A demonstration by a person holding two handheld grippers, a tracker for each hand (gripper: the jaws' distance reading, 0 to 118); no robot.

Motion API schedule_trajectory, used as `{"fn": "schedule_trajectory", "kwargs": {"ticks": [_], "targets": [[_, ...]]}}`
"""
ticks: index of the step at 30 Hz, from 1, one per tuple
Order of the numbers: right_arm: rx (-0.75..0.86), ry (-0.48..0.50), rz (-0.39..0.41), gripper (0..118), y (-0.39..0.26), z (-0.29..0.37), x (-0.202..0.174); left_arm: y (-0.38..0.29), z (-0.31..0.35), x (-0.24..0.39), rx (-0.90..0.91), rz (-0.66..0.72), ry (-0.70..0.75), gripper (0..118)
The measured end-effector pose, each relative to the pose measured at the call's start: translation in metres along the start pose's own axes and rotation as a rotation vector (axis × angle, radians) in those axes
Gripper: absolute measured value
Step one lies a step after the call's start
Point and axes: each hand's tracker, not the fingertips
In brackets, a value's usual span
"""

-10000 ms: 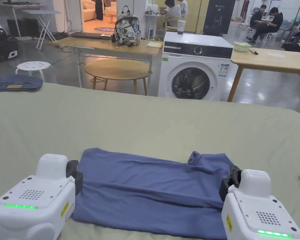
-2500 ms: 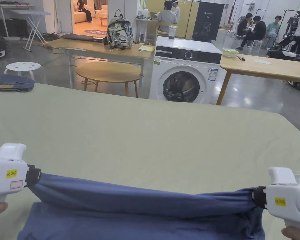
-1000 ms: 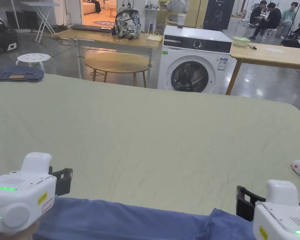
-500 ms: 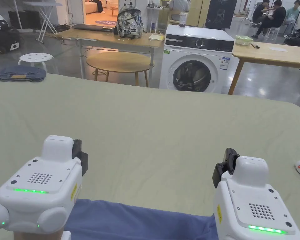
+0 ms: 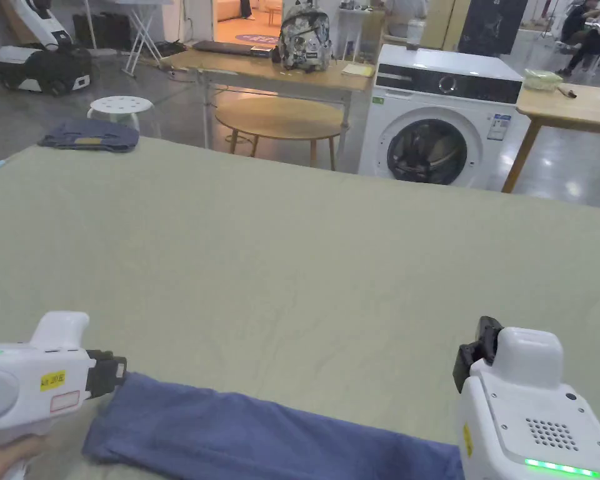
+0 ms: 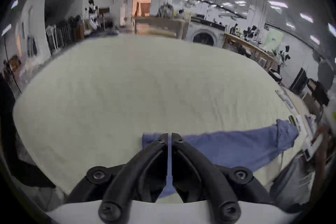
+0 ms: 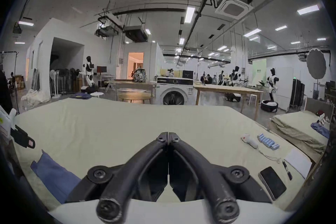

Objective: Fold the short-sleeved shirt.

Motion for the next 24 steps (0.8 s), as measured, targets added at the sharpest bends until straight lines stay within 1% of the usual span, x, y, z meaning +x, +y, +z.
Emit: {"fn": "schedule_trajectory", "kwargs": {"ticks": [1, 4, 5, 6, 7, 8, 9, 12, 14, 16, 18, 19, 20, 21, 22, 23, 24], "targets": [[-0.006, -0.002, 0.003, 0, -0.002, -0.001, 0.0, 0.0, -0.002, -0.01, -0.016, 0.011, -0.015, 29], [-0.03, 0.001, -0.007, 0, -0.009, -0.003, 0.001, -0.001, -0.011, -0.037, -0.1, 0.072, -0.104, 50], [-0.038, 0.0, -0.006, 0, -0.011, -0.004, 0.001, -0.001, -0.015, -0.042, -0.134, 0.09, -0.137, 69], [-0.048, 0.001, -0.005, 0, -0.014, -0.005, 0.002, -0.001, -0.02, -0.052, -0.168, 0.114, -0.174, 79], [-0.054, 0.002, -0.006, 0, -0.016, -0.005, 0.002, 0.0, -0.024, -0.06, -0.19, 0.143, -0.219, 80], [-0.06, 0.001, -0.006, 0, -0.018, -0.006, 0.003, 0.0, -0.021, -0.055, -0.209, 0.176, -0.265, 80], [-0.069, 0.0, -0.006, 0, -0.02, -0.007, 0.003, -0.001, -0.028, -0.062, -0.232, 0.236, -0.314, 80], [-0.087, -0.002, -0.016, 0, -0.024, -0.007, 0.005, -0.006, -0.053, -0.075, -0.327, 0.369, -0.375, 80], [-0.093, -0.004, -0.025, 0, -0.026, -0.007, 0.007, -0.011, -0.059, -0.082, -0.265, 0.432, -0.428, 80], [-0.095, -0.011, -0.029, 0, -0.028, -0.004, 0.009, -0.013, -0.063, -0.086, -0.216, 0.517, -0.517, 80], [-0.1, -0.013, -0.033, 0, -0.028, -0.005, 0.011, -0.016, -0.072, -0.085, -0.25, 0.575, -0.574, 80], [-0.102, -0.015, -0.034, 0, -0.029, -0.004, 0.012, -0.017, -0.075, -0.083, -0.26, 0.577, -0.595, 80], [-0.105, -0.016, -0.034, 0, -0.029, -0.005, 0.013, -0.017, -0.081, -0.088, -0.261, 0.577, -0.618, 78], [-0.107, -0.018, -0.035, 0, -0.029, -0.006, 0.013, -0.017, -0.084, -0.085, -0.276, 0.572, -0.646, 72], [-0.11, -0.019, -0.037, 0, -0.03, -0.006, 0.014, -0.016, -0.087, -0.08, -0.3, 0.556, -0.64, 54], [-0.113, -0.019, -0.038, 0, -0.03, -0.007, 0.014, -0.017, -0.089, -0.074, -0.327, 0.518, -0.615, 33], [-0.117, -0.019, -0.04, 0, -0.03, -0.007, 0.015, -0.02, -0.073, -0.044, -0.348, 0.466, -0.568, 12]]}}
